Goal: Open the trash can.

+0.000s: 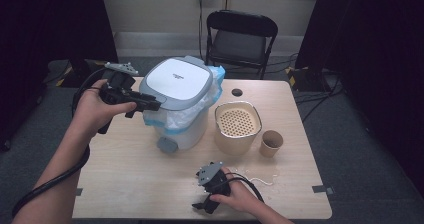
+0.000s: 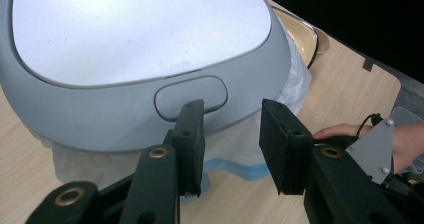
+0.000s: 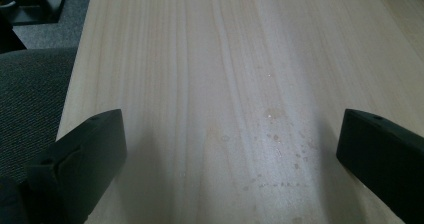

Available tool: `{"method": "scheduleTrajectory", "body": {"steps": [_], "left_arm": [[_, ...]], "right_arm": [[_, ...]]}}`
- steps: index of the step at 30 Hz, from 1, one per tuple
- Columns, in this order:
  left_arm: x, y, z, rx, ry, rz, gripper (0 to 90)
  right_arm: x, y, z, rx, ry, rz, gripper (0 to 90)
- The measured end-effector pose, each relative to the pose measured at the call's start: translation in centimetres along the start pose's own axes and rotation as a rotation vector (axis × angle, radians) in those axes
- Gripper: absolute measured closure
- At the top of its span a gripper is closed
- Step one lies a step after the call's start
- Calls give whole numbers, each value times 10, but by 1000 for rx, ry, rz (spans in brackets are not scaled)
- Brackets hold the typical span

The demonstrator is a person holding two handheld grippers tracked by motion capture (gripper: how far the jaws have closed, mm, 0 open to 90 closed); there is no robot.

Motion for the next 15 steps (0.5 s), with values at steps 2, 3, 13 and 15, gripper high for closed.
{"method": "scheduleTrajectory", "body": {"steps": [2,3,13,15], "left_arm": [[-1,-2,1,2,-2,4,631],[-2,-2,2,2,0,2,633],[-7,-10,7,21,-12,34,682],[-7,-11,9,36,-13,32,701]], "right_arm": [[0,0,0,1,0,1,0],[0,0,0,1,0,1,0],[0,0,0,1,0,1,0],[0,0,0,3,0,2,0]]}}
Point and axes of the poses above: each handheld gripper's, and its own axes: x roughly backward along the jaws, z roughly out of its top, y roughly to its right, the point moved 7 cm from there along -x, roughly forward along the jaws, and after that the axes turned 1 degree about y, right-handed, at the moved point
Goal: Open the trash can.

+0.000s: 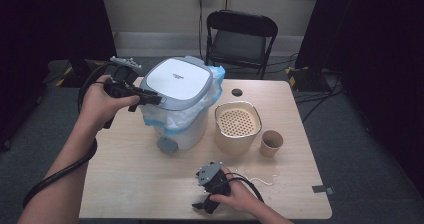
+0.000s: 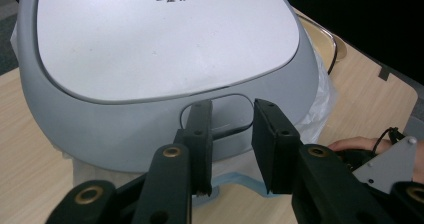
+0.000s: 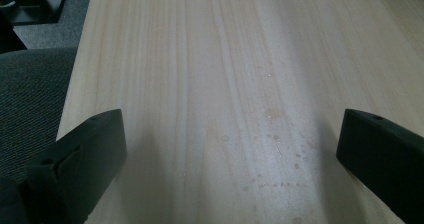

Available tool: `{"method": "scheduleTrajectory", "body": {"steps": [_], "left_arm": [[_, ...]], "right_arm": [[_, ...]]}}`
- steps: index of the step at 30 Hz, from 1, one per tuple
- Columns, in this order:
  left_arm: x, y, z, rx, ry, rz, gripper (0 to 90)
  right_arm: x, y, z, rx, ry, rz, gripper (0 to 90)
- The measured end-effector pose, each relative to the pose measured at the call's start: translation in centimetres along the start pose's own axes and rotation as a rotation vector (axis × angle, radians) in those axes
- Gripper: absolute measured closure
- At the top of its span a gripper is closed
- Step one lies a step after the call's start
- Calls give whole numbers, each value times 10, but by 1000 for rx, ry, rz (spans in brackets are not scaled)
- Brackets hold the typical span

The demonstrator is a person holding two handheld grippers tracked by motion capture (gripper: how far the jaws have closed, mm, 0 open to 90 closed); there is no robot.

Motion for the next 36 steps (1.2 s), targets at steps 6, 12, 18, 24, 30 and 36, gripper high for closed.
{"method": "scheduleTrajectory", "body": {"steps": [6,12,18,24,30,36], "left_arm": [[-2,-1,5,0,1,18,746],[-7,-1,8,12,15,-2,808],[-9,-4,7,27,19,6,897],[-8,-4,4,42,23,-4,900],[-7,0,4,37,37,-17,813],[-2,7,0,23,38,-26,710]], "right_arm": [[0,0,0,0,0,0,0],[0,0,0,0,0,-1,0],[0,0,0,1,0,0,0],[0,0,0,0,0,-1,0],[0,0,0,7,0,0,0],[0,0,0,-1,1,0,0]]}}
Point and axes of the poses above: each handheld gripper's, and its own axes: x roughly backward along the jaws, z roughly out of its top, y roughly to its right, the point moved 7 cm from there along -x, roughly forward along the jaws, and after that the axes turned 1 degree about y, right-handed, at the moved point
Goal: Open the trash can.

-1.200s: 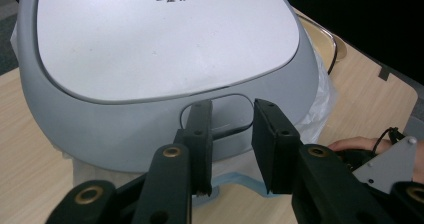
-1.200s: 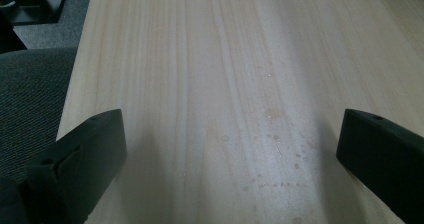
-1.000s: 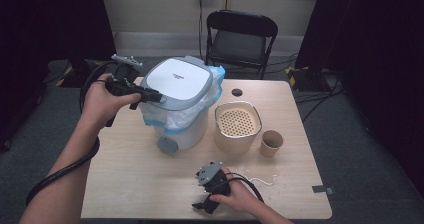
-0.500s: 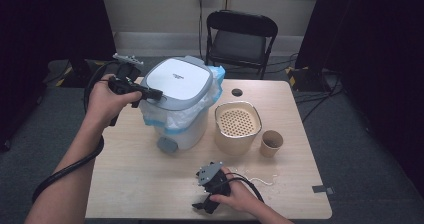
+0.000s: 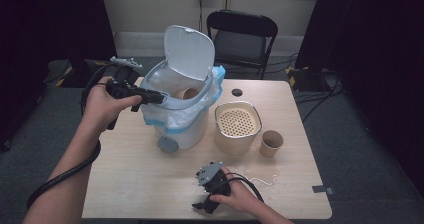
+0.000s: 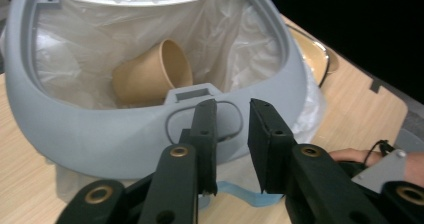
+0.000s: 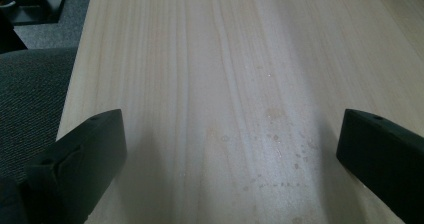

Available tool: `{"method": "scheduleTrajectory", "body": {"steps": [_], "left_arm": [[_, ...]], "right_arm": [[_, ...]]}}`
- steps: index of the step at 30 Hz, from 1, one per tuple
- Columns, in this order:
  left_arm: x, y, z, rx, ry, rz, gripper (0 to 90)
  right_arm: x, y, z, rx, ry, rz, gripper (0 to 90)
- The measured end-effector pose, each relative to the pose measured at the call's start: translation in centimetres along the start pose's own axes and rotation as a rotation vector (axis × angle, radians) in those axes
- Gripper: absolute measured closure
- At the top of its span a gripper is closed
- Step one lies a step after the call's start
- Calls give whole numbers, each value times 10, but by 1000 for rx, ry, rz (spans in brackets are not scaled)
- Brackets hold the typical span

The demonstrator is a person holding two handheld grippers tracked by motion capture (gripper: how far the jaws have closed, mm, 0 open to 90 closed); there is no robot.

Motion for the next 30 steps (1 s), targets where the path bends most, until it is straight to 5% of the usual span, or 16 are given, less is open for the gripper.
{"method": "scheduleTrajectory", "body": {"steps": [12,30], "left_arm": [[3,8,-35,-54,25,-26,532],[-33,7,-95,-10,-10,-80,230]], "right_arm": [[0,1,0,4,2,-2,0],[0,0,1,-1,4,-6,0]]}}
Point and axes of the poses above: each handheld gripper's, and its own axes: x roughly backward along the jaws, z roughly out of its top, y roughly to its right, the point moved 7 cm from there along -x, roughly forward along the jaws, and after that the axes turned 1 degree about y, right-handed, at the moved point
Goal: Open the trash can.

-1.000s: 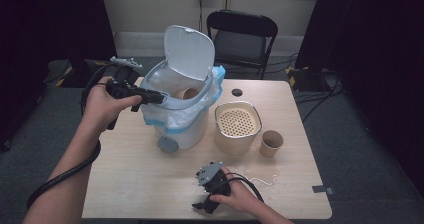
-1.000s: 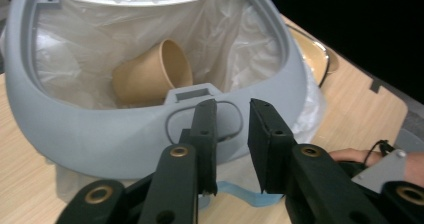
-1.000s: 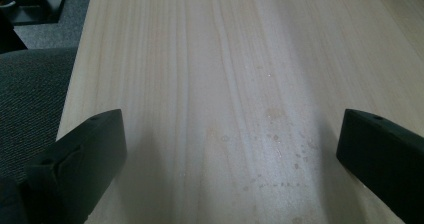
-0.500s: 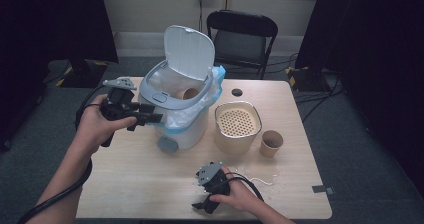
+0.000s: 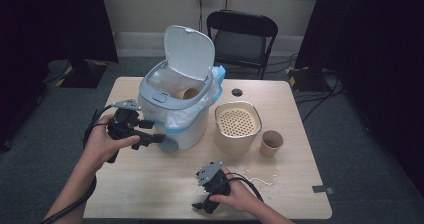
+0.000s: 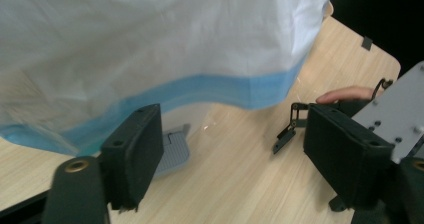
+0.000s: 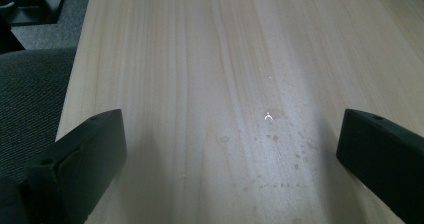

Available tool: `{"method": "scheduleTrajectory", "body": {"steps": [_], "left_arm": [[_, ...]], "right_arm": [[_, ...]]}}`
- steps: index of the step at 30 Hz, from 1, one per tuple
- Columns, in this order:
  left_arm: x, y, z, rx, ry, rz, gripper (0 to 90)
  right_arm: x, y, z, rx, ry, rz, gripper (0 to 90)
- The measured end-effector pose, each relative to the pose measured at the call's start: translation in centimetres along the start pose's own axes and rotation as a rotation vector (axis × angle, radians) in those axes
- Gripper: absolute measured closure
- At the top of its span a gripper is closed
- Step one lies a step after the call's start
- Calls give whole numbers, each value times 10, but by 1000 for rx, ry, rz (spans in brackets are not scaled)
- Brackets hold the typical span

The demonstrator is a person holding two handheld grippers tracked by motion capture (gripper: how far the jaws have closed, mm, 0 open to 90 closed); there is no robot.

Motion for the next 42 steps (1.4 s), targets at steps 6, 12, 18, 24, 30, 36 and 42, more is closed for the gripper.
{"method": "scheduleTrajectory", "body": {"steps": [6,12,18,24,30,36,42], "left_arm": [[-5,0,-11,-8,5,-18,200],[-15,-4,-28,8,-8,-19,199],[-27,-7,-46,8,-19,-23,199],[-37,-10,-62,16,-40,-25,198],[-50,-9,-77,12,-65,-36,198],[-61,-9,-90,-10,-84,-37,198],[-67,-9,-103,-10,-94,-46,196]], "right_arm": [[0,0,0,2,-1,0,0],[0,0,0,-5,-2,-7,0],[0,-1,0,-10,-5,-6,0],[0,-1,0,-10,-5,-6,0],[0,-1,0,-10,-5,-6,0],[0,-1,0,-14,-6,-9,0],[0,-1,0,-15,-6,-10,0]]}}
Point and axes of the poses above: each handheld gripper's, and its own axes: x roughly backward along the jaws, z roughly out of its top, y roughly to its right, the point moved 7 cm from there along -x, roughly forward along the jaws, and after that the axes turned 1 degree about y, right-handed, at the moved point
